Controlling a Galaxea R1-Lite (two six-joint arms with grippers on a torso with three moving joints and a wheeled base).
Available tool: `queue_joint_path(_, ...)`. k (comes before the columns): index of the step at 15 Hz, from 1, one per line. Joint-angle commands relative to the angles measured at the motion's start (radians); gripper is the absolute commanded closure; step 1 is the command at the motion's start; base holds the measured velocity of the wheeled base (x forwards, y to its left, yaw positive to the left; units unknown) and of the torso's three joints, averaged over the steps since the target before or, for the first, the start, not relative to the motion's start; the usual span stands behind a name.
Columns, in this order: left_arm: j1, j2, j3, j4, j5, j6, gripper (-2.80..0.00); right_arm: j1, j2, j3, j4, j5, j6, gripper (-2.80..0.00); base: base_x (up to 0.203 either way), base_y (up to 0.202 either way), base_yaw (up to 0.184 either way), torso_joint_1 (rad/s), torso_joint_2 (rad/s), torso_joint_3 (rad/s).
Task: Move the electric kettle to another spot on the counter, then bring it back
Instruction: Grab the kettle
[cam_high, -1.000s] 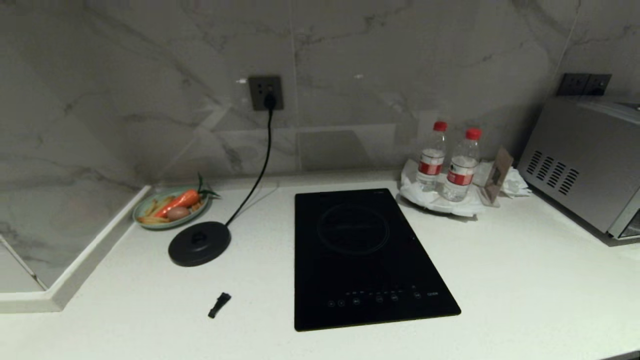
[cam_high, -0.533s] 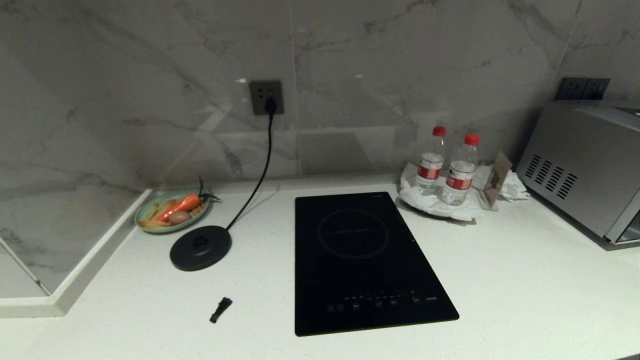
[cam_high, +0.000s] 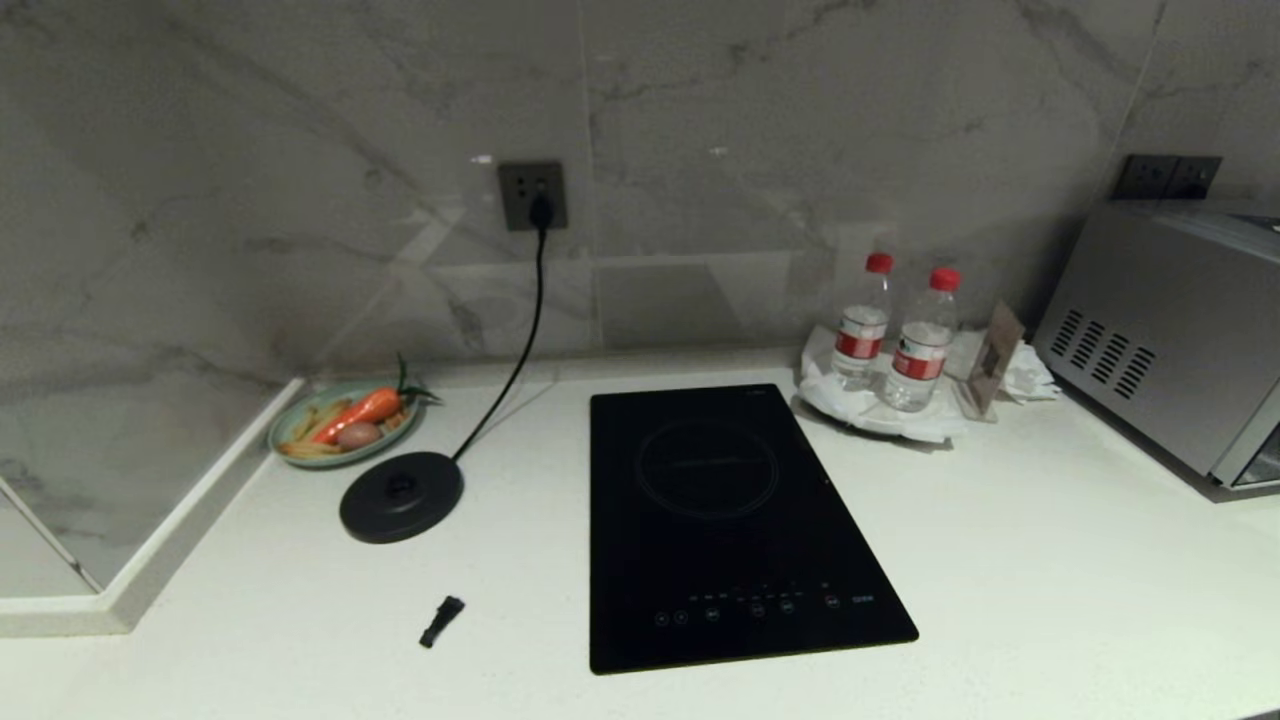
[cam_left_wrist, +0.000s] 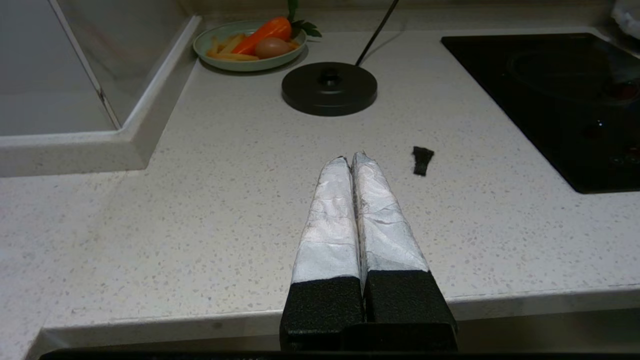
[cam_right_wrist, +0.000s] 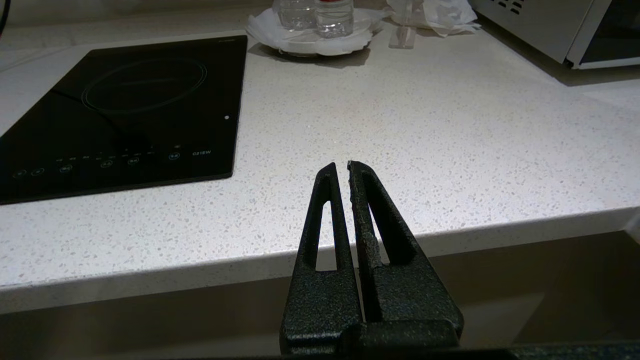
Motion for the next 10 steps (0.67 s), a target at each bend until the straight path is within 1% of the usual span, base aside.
queue_joint_path(1, 0.000, 0.000, 0.000, 0.000, 0.000, 0.000, 0.00, 0.000, 0.002, 0.000, 0.000, 0.000, 0.000, 0.00, 0.000, 0.000, 0.000, 0.120, -0.33, -0.198)
queue_joint_path(10, 0.000, 0.000, 0.000, 0.000, 0.000, 0.000, 0.00, 0.000, 0.002, 0.000, 0.000, 0.000, 0.000, 0.00, 0.000, 0.000, 0.000, 0.143, -0.36, -0.214)
